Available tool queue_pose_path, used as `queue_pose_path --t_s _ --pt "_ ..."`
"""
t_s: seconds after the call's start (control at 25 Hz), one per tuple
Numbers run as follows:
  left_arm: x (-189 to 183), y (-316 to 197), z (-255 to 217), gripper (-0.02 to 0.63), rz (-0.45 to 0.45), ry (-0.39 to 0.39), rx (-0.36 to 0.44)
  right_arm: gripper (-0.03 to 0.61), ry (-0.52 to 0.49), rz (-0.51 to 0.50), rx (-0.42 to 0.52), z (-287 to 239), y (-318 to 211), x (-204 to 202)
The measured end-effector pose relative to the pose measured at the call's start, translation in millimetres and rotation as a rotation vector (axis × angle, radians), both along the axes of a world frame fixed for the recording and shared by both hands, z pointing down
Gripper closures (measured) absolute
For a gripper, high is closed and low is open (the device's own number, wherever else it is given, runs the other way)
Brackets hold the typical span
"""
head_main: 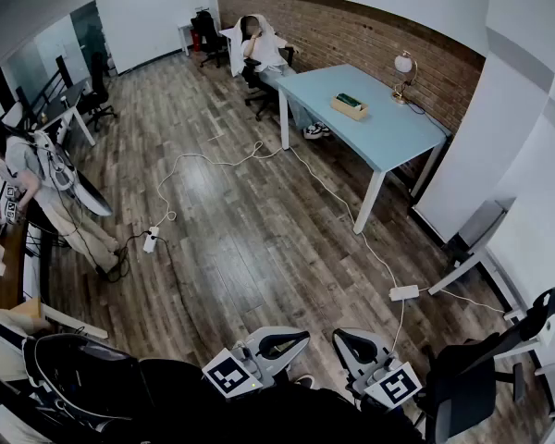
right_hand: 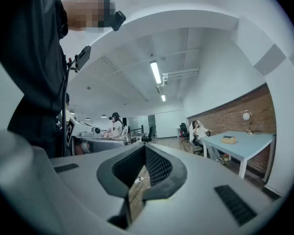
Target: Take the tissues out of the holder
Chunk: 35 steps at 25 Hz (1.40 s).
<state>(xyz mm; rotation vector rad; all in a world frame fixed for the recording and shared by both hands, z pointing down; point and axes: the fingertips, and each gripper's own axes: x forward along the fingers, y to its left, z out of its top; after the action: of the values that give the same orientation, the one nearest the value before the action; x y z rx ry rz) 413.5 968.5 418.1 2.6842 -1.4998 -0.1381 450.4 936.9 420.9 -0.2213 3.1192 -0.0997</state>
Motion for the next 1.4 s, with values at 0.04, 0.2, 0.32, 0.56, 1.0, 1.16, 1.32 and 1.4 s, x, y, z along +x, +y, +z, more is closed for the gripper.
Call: queue_pose_path --t_s 0.04,0.2,0.32,0.56,1.0,1.16,1.32,1.4 --pt "0 -1 -1 0.603 -0.004 0.002 -0.001 0.574 -0.002 -0.003 0.002 -1 -1 0" --pt "0 -3 1 0.603 -0.006 -0.006 -0.01 0.574 -0.005 -0.002 0.006 -1 -1 -1" --pt "-1 -2 2 0.603 -0.008 -0.004 -0.012 0.574 -0.002 0.0 0.008 0 2 -1" --pt "7 -7 3 0.603 -0.004 -0.013 -0.016 0.574 -0.004 0.007 -0.008 3 -2 4" --pt "-12 -34 5 0.603 -0.006 -0.003 -0.03 0.572 -0.007 0.03 -0.031 4 -32 -12" --pt "-23 -55 5 0.603 -0.002 0.003 -0.035 0.572 0.003 0.022 -0.038 3 -50 -24" --pt "-35 -79 5 0.603 -0.001 0.014 -0.034 0.572 0.015 0.022 -0.045 3 -72 -36" --pt "-44 -92 6 0.603 -0.004 0.017 -0.036 0.572 0.019 0.022 -0.043 2 -84 -45"
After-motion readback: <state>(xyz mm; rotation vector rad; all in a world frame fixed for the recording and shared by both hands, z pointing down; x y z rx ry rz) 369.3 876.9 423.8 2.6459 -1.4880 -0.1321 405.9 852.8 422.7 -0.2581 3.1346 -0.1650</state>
